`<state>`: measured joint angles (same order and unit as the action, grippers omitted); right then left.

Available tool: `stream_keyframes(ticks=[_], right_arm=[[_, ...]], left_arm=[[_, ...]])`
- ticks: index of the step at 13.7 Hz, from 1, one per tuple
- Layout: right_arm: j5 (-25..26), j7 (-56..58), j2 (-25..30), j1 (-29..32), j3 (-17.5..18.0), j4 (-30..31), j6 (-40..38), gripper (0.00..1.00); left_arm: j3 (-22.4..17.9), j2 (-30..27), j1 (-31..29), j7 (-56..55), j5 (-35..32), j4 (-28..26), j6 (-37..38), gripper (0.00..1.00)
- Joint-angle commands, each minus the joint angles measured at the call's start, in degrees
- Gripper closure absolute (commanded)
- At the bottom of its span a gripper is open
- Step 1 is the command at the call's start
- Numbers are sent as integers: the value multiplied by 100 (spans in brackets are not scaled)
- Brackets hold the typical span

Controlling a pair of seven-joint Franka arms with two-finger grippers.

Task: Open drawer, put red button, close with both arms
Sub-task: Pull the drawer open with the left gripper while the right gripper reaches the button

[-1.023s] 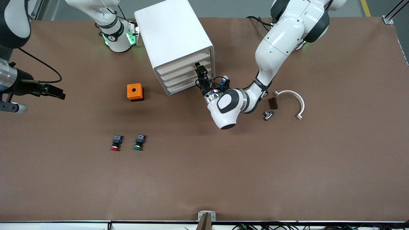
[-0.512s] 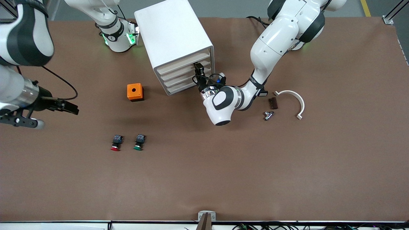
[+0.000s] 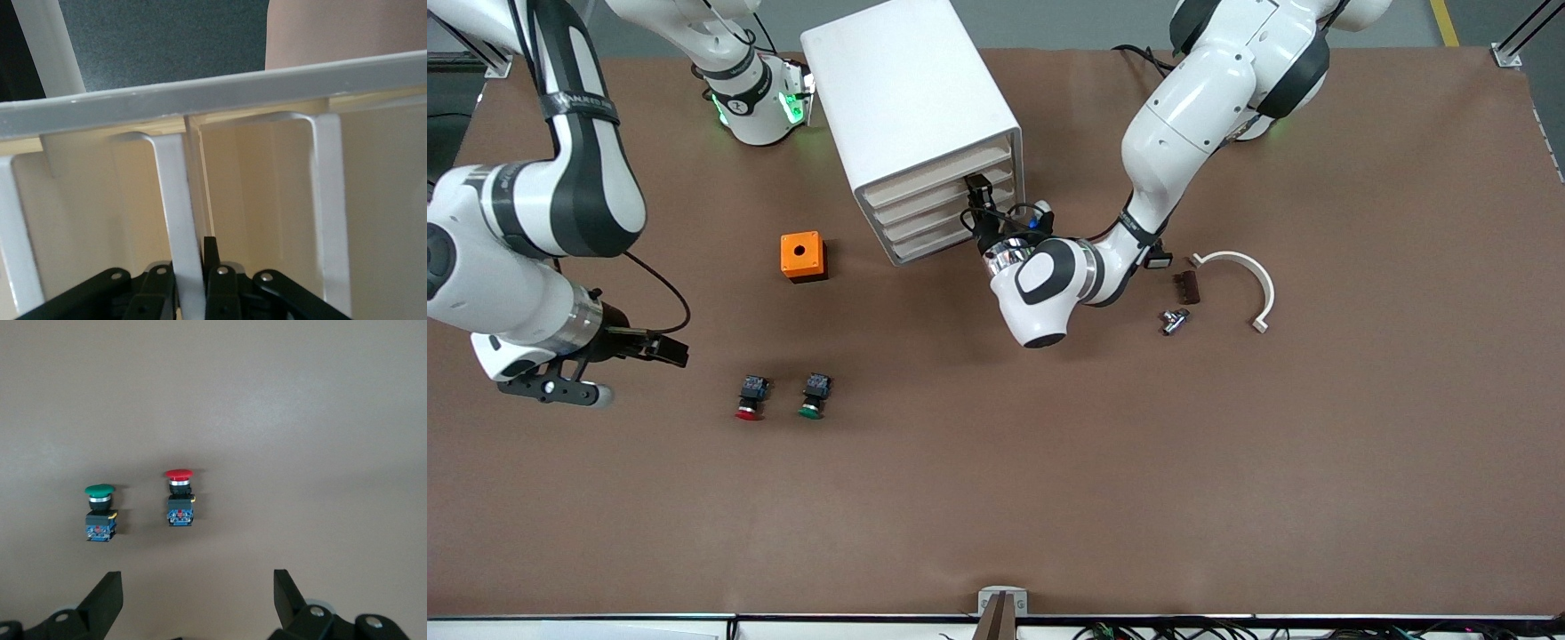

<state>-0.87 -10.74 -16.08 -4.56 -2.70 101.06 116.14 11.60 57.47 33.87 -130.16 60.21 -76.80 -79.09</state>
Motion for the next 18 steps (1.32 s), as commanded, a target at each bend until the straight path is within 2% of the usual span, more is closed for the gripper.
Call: stream_keyframes(ticks=[1,4,6,13,18], right_arm=[[-27,-86,88,-27,-3,553,696,0],[-27,-208,27,-124,-3,1195,1646,0],[-18,-533,-122,-272,-11,1398,2017,0],[-18,-833,-895,-510,-11,1390,2756,0],[-9,-956,-1274,-634,-20,1355,2958,0]], left_arm=[[-26,54,-160,-115,202,86,78,90],[-52,63,-354,-124,193,86,78,90],[-61,63,-529,-124,167,86,78,90],[-70,63,-1320,-106,176,165,78,89],[-70,63,-1541,-106,176,166,69,88]])
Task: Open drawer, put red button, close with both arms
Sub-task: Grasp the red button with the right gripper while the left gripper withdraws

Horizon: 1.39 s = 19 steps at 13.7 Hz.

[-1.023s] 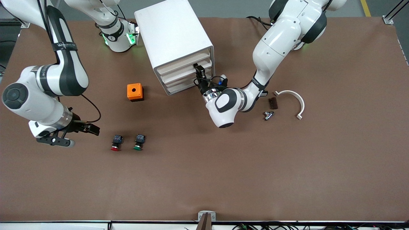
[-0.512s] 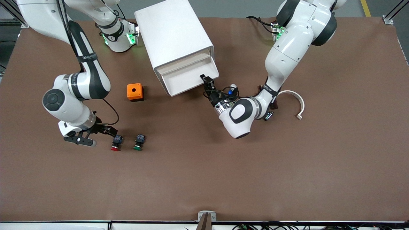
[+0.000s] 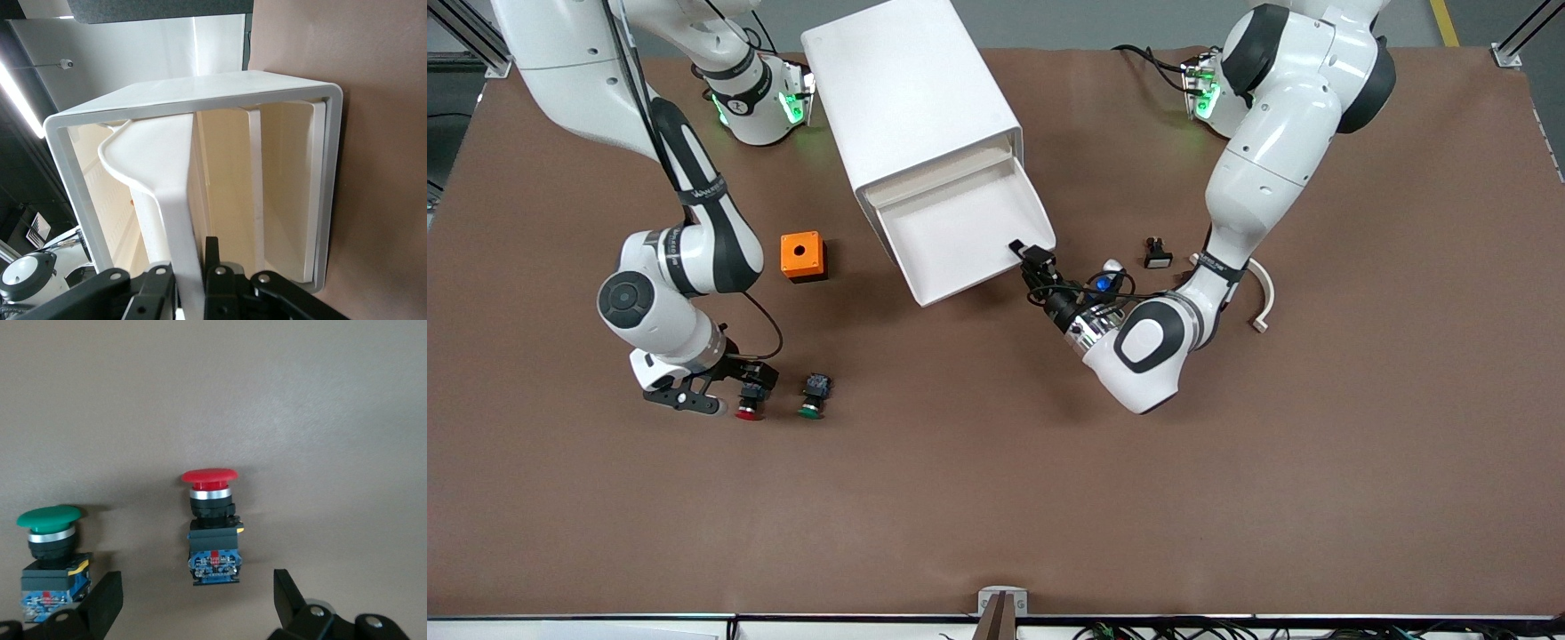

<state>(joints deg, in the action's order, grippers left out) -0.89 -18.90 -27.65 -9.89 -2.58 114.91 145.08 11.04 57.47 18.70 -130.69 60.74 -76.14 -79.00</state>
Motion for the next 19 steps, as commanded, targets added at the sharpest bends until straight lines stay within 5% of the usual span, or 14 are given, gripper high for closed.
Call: stream_keyframes(ticks=[1,4,8,11,15,19], right_arm=[[-8,-140,-162,-100,-32,-30,82,0],[1,-140,-328,-100,-32,-56,205,0],[71,-131,-610,-74,-41,-319,205,0],[80,-131,-654,-83,-50,-337,196,0],[89,-78,-654,-13,-50,-355,196,0],[97,-43,-672,-4,-50,-355,205,0]], left_arm=[[-14,63,-24,-53,122,100,69,88],[-14,63,-33,-53,122,100,60,85],[3,28,-68,769,139,195,16,31],[30,-34,-147,1912,139,476,25,9],[-57,-121,-113,3379,69,872,25,1],[-645,-411,124,4961,52,1040,-290,1]])
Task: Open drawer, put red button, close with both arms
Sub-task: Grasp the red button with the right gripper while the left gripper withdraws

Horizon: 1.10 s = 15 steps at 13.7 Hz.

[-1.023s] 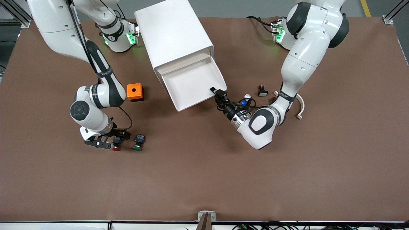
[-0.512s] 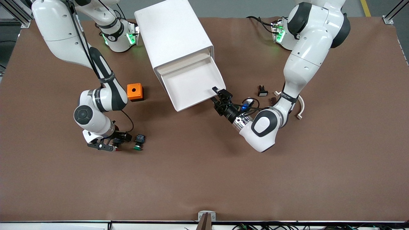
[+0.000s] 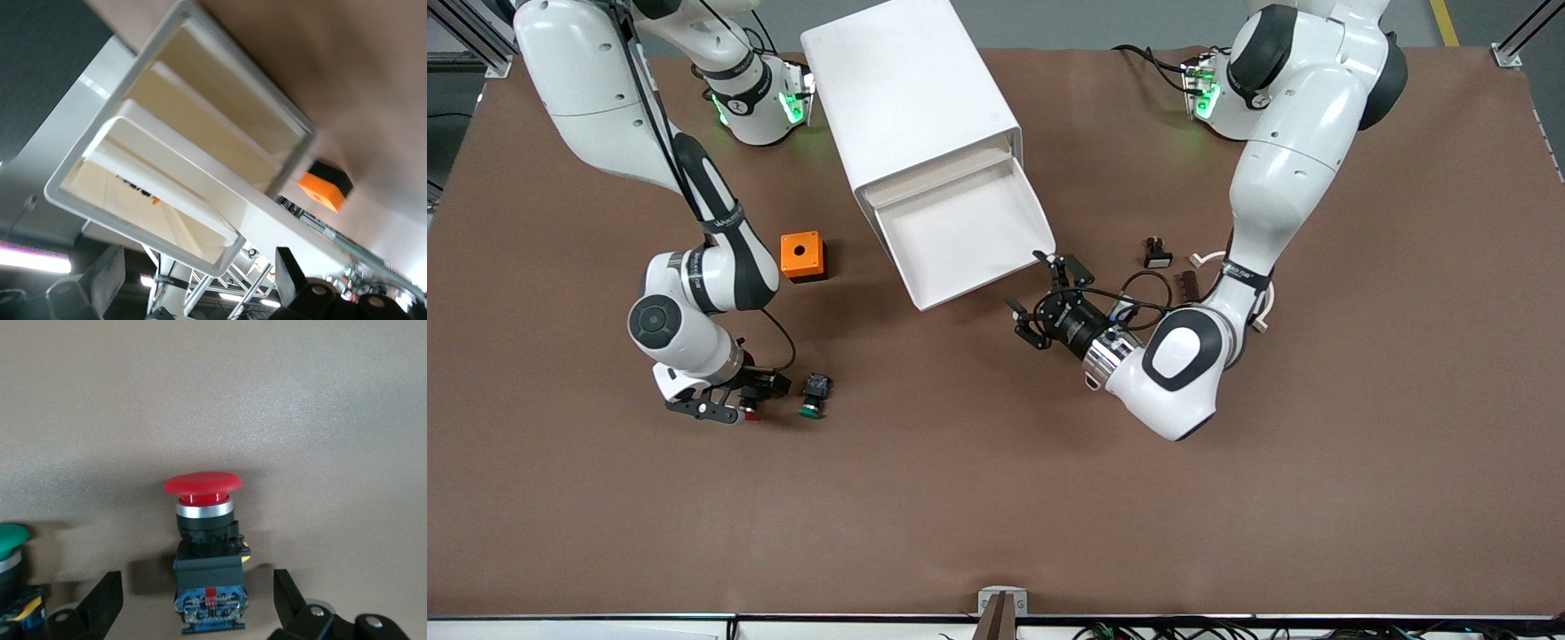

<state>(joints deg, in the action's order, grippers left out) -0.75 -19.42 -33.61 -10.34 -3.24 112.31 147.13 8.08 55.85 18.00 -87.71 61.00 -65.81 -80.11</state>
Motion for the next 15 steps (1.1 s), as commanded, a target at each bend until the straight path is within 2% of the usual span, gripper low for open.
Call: stream_keyframes(ticks=[1,3,5,8,10,12,15], right_arm=[[84,8,-93,40,7,-96,0,1],[110,17,-93,32,7,-87,-9,12],[216,17,-93,32,7,-87,-17,29],[207,-9,-93,14,16,-87,-70,70],[207,-18,-93,14,16,-87,-88,93],[207,-36,-84,5,16,-95,-88,99],[190,-53,38,5,16,-166,-289,99]], left_arm=[[-621,-390,351,1129,-17,7,-276,1],[-1078,-671,703,2044,-315,-2,-583,1],[-1212,-873,801,2660,-727,-10,-1048,1],[-1221,-1269,941,3172,-1798,-19,-1778,1],[-1212,-1427,959,3182,-2431,-28,-2130,1],[-1203,-1612,977,3182,-3038,-54,-2350,1],[-1195,-1736,1205,3050,-4172,-63,-2465,1]])
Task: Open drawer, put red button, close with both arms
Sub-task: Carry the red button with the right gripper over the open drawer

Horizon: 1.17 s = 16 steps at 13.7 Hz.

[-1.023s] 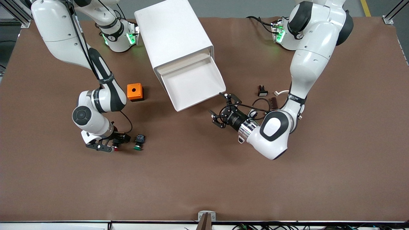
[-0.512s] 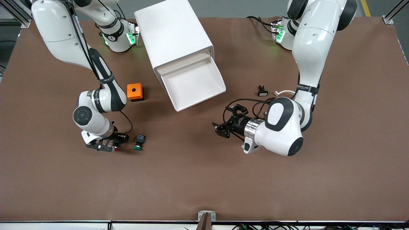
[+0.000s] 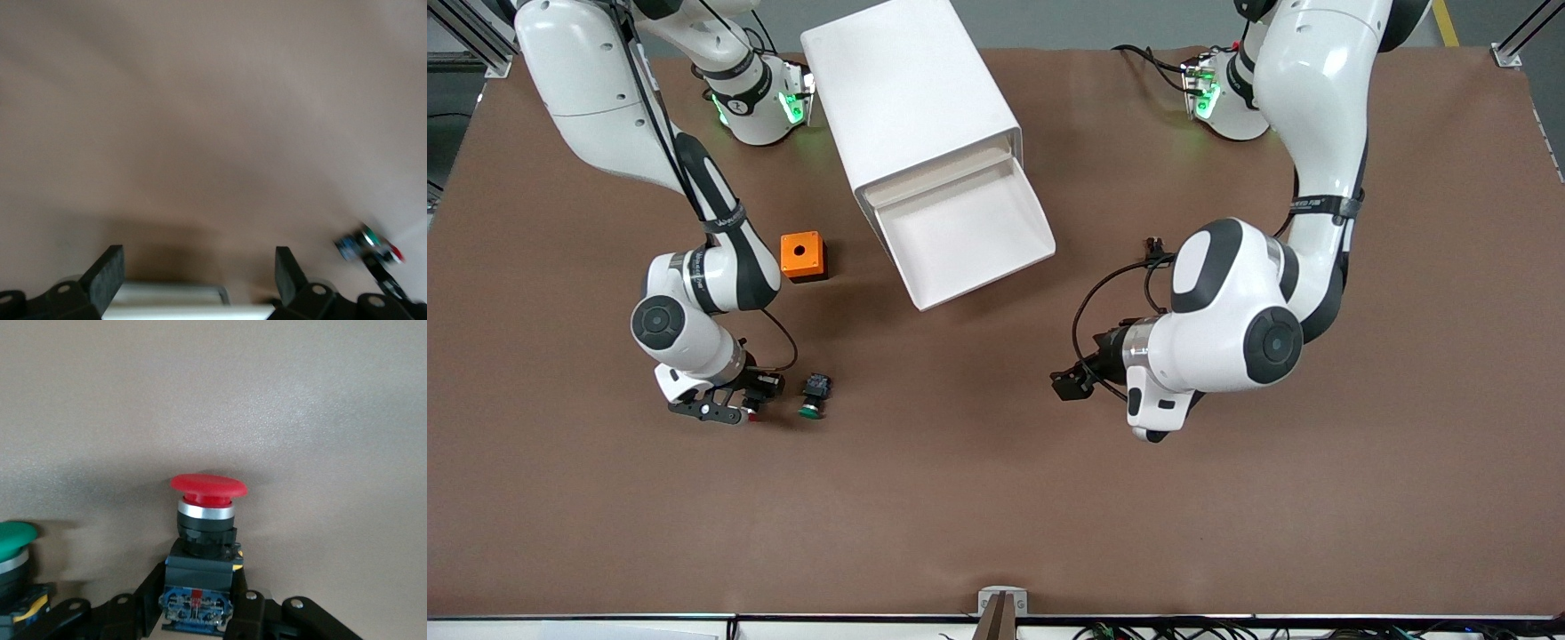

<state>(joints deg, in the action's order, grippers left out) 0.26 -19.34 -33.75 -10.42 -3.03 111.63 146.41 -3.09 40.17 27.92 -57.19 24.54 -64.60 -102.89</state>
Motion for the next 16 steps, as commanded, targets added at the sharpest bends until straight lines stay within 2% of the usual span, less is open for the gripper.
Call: stream_keyframes(ticks=[1,5,12,16], right_arm=[[88,-61,148,14,-5,-167,-444,99],[9,-271,710,-39,22,-466,-1701,99],[-9,-1676,1888,-706,48,-458,-2633,99],[-43,-2713,2346,-1198,48,-458,-2968,99]], left_arm=[[-78,-167,275,-150,-746,-193,-301,1],[-52,-158,495,-556,-1301,-202,-399,1],[-43,-106,601,-556,-1372,-272,-399,1],[-43,-53,592,-556,-1372,-272,-408,1]])
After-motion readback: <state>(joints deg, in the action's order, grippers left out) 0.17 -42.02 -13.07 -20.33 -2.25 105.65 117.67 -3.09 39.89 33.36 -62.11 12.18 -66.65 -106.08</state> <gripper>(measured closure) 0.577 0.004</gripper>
